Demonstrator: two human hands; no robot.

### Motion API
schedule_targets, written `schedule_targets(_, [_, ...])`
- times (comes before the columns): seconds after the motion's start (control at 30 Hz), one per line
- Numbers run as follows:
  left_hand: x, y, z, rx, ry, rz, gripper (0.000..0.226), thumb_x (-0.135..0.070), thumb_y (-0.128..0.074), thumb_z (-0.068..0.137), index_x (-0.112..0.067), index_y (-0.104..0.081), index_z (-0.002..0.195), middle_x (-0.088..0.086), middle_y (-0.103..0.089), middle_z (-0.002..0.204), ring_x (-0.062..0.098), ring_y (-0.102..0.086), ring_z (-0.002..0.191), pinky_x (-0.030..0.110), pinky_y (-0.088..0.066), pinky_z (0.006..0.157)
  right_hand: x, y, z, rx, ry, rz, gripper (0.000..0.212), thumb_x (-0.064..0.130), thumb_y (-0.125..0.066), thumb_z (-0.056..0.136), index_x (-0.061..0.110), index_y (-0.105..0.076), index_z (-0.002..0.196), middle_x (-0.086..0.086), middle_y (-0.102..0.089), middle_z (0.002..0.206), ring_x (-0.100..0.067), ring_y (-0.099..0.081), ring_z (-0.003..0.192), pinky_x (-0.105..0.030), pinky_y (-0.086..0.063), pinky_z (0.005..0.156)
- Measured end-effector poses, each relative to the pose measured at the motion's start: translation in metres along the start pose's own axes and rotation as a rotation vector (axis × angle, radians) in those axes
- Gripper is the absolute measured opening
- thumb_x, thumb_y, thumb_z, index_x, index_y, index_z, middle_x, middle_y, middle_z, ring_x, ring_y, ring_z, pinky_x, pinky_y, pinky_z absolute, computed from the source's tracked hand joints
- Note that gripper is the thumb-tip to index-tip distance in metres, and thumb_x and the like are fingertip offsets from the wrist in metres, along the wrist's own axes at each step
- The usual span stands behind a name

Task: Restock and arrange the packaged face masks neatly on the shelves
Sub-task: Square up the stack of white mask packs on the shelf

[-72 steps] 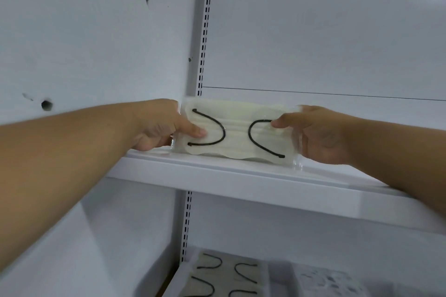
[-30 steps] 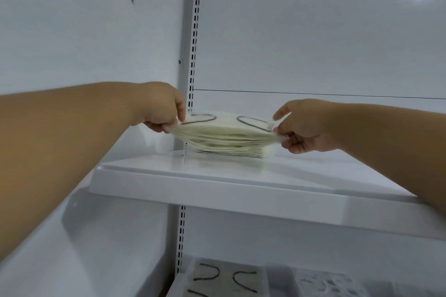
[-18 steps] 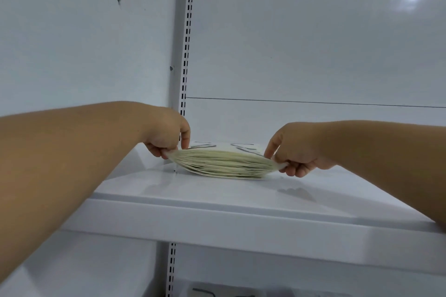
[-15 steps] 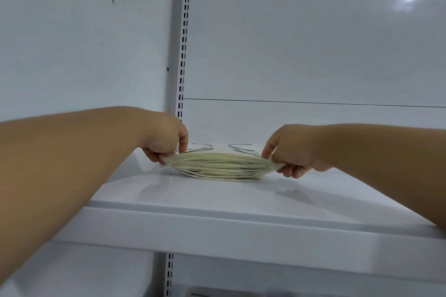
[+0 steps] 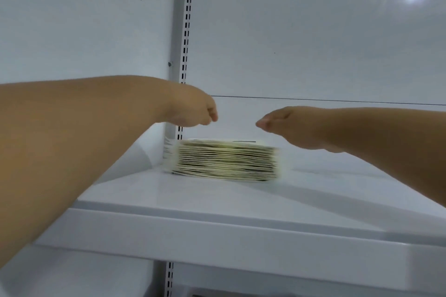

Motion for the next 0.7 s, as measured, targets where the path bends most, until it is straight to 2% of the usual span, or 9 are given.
schedule_targets(0.07, [-0.012,-0.006,0.004,0.118,-0.024,0.108,0.039,-0.033,-0.038,0.108,-0.030,-0.047,0.146,-0.007,-0.045,0.151,0.017,-0.040,0.139,0.032,-0.029,0.111,0.006,-0.009,-0.003,0.121,0.026,-0.067,0.053,0.059,-0.032,0.101,0.036,-0.044,0.148,0.009,-0.041,0.154,-0.020,-0.034,0.143,-0.041,-0.023,0.117])
schedule_targets(0.17, [-0.016,-0.018,0.023,0.229,-0.008,0.209,0.045,-0.042,-0.029,0.109,-0.033,-0.038,0.152,-0.006,-0.038,0.157,0.019,-0.033,0.144,0.038,-0.023,0.117,0.021,-0.024,-0.001,0.268,0.105,-0.215,0.059,0.065,-0.022,0.100,0.040,-0.033,0.152,0.009,-0.036,0.158,-0.019,-0.030,0.146,-0.042,-0.019,0.121])
schedule_targets(0.27, [-0.009,-0.025,0.043,0.238,0.020,0.124,0.047,-0.051,-0.034,0.104,-0.037,-0.044,0.148,-0.004,-0.043,0.154,0.022,-0.040,0.141,0.047,-0.026,0.119,0.035,-0.037,0.000,0.324,0.186,-0.290,0.053,0.056,-0.019,0.104,0.035,-0.040,0.148,0.001,-0.045,0.151,-0.024,-0.039,0.139,-0.037,-0.027,0.112])
schedule_targets(0.37, [-0.013,-0.039,0.053,0.300,0.024,0.081,0.051,-0.051,-0.029,0.106,-0.032,-0.039,0.152,-0.004,-0.036,0.159,0.021,-0.034,0.145,0.041,-0.023,0.119,0.033,-0.049,-0.001,0.355,0.213,-0.339,0.052,0.051,-0.018,0.106,0.025,-0.041,0.145,-0.007,-0.047,0.143,-0.028,-0.042,0.133,-0.034,-0.029,0.099])
schedule_targets(0.43, [-0.012,-0.051,0.053,0.332,0.035,0.027,0.056,-0.059,-0.025,0.104,-0.032,-0.042,0.150,-0.002,-0.037,0.158,0.022,-0.033,0.145,0.043,-0.022,0.116,0.030,-0.050,-0.001,0.376,0.179,-0.258,0.055,0.053,-0.019,0.105,0.027,-0.036,0.150,-0.006,-0.043,0.150,-0.027,-0.038,0.138,-0.035,-0.028,0.105])
schedule_targets(0.5, [-0.009,-0.059,0.056,0.335,0.034,0.013,0.062,-0.063,-0.025,0.102,-0.029,-0.045,0.149,-0.002,-0.039,0.157,0.022,-0.035,0.144,0.043,-0.021,0.119,0.028,-0.041,0.003,0.370,0.085,-0.064,0.059,0.059,-0.025,0.103,0.028,-0.038,0.152,-0.002,-0.039,0.155,-0.023,-0.035,0.142,-0.036,-0.024,0.112])
schedule_targets(0.57, [-0.005,-0.060,0.059,0.319,0.039,-0.023,0.058,-0.058,-0.029,0.104,-0.024,-0.049,0.146,0.001,-0.046,0.152,0.022,-0.043,0.134,0.039,-0.024,0.116,0.024,-0.024,0.014,0.324,-0.015,0.113,0.056,0.059,-0.037,0.101,0.025,-0.051,0.143,0.001,-0.047,0.150,-0.021,-0.041,0.137,-0.038,-0.026,0.111])
schedule_targets(0.63, [0.002,-0.054,0.063,0.264,0.064,-0.113,0.055,-0.055,-0.033,0.104,-0.024,-0.052,0.144,-0.002,-0.050,0.147,0.020,-0.046,0.131,0.038,-0.025,0.117,0.021,-0.006,0.032,0.277,-0.062,0.106,0.048,0.053,-0.045,0.101,0.022,-0.060,0.134,0.004,-0.056,0.138,-0.018,-0.049,0.126,-0.034,-0.033,0.105])
schedule_targets(0.7, [0.009,-0.048,0.071,0.250,0.052,-0.130,0.053,-0.054,-0.031,0.104,-0.030,-0.045,0.149,-0.006,-0.044,0.154,0.019,-0.041,0.140,0.043,-0.023,0.121,0.020,0.008,0.054,0.179,-0.076,-0.029,0.046,0.049,-0.047,0.101,0.017,-0.062,0.130,-0.002,-0.062,0.133,-0.023,-0.057,0.122,-0.037,-0.043,0.103])
Point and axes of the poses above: each hand's wrist, its own z-axis towards the middle knuckle, its own y-axis out of the back of the hand, x = y × z, the point moved 3 cm from there along z, towards the middle knuckle
